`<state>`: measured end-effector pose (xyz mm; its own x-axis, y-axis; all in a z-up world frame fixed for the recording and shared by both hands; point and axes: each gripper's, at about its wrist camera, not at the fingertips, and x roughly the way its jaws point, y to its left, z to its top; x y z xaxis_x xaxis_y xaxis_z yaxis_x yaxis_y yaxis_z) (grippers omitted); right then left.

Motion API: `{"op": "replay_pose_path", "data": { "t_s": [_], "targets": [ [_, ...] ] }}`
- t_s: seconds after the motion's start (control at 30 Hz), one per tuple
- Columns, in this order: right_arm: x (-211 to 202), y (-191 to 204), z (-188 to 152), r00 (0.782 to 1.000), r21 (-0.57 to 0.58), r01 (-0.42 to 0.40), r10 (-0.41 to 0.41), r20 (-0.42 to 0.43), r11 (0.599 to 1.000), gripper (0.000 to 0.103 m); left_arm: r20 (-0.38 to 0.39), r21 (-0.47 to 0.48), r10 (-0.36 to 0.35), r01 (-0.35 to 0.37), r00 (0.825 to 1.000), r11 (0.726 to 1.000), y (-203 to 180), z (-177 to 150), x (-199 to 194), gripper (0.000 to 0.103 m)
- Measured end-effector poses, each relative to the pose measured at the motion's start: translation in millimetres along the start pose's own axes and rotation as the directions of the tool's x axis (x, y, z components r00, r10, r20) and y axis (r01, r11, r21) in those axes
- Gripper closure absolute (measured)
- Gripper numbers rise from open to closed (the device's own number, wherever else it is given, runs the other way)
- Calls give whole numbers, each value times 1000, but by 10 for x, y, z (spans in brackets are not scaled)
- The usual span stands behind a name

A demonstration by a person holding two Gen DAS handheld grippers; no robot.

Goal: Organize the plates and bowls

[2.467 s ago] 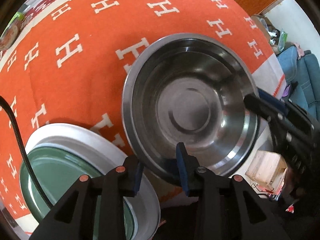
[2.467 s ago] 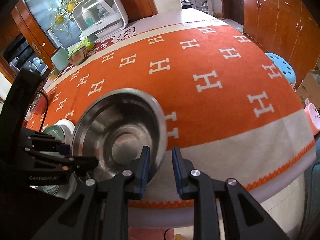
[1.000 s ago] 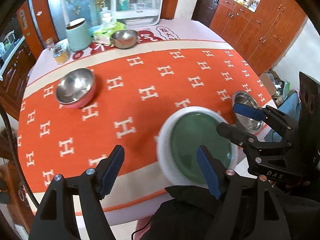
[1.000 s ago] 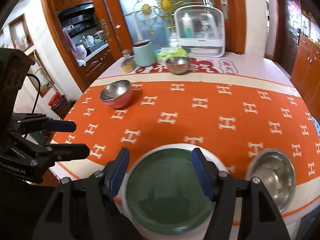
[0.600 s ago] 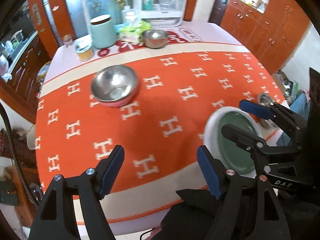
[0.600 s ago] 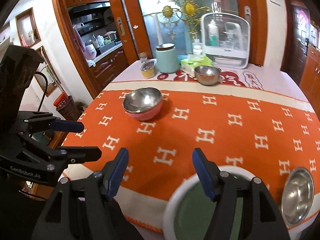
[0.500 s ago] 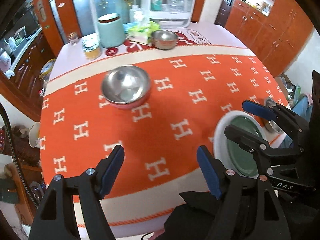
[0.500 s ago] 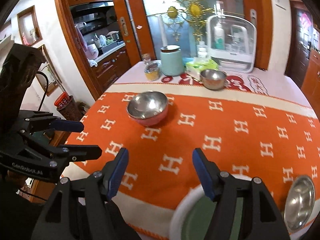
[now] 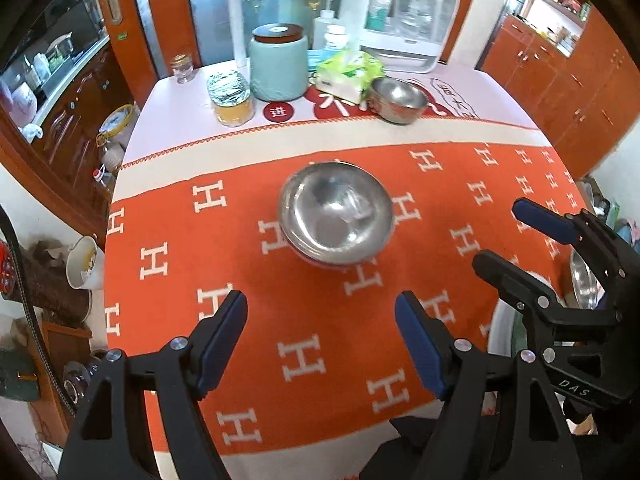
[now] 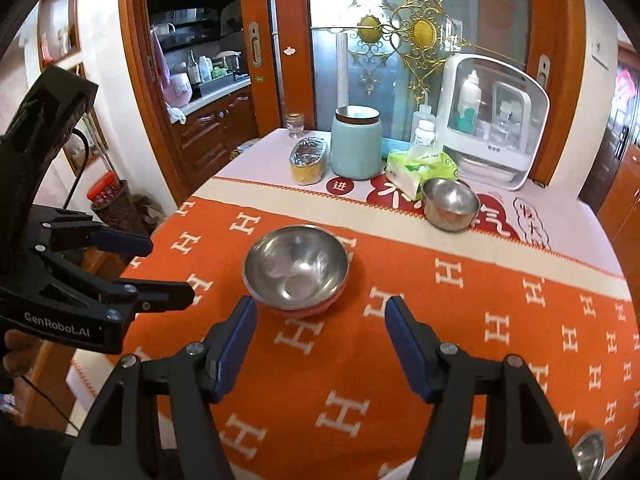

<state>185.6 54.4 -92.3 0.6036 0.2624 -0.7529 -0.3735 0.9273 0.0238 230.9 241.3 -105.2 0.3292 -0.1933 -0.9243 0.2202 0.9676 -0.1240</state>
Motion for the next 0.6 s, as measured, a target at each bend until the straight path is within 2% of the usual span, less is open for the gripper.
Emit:
{"op": "replay_pose_path", "data": {
  "t_s": [0.2,0.4,0.6],
  "targets": [
    [298,-45,86,1000,19,10,-10,-6,1000,36,-31,-31,-42,41,999,999,173,194,342,28],
    [626,-103,91,1000,52,-2,2,-8,999,36,-14,-55,-71,70,997,996,273,348,755,28],
    [994,-155,71,998,96,-24,29,-53,995,36,-10,-105,-87,86,996,991,345,408,1163,28]
  ]
}}
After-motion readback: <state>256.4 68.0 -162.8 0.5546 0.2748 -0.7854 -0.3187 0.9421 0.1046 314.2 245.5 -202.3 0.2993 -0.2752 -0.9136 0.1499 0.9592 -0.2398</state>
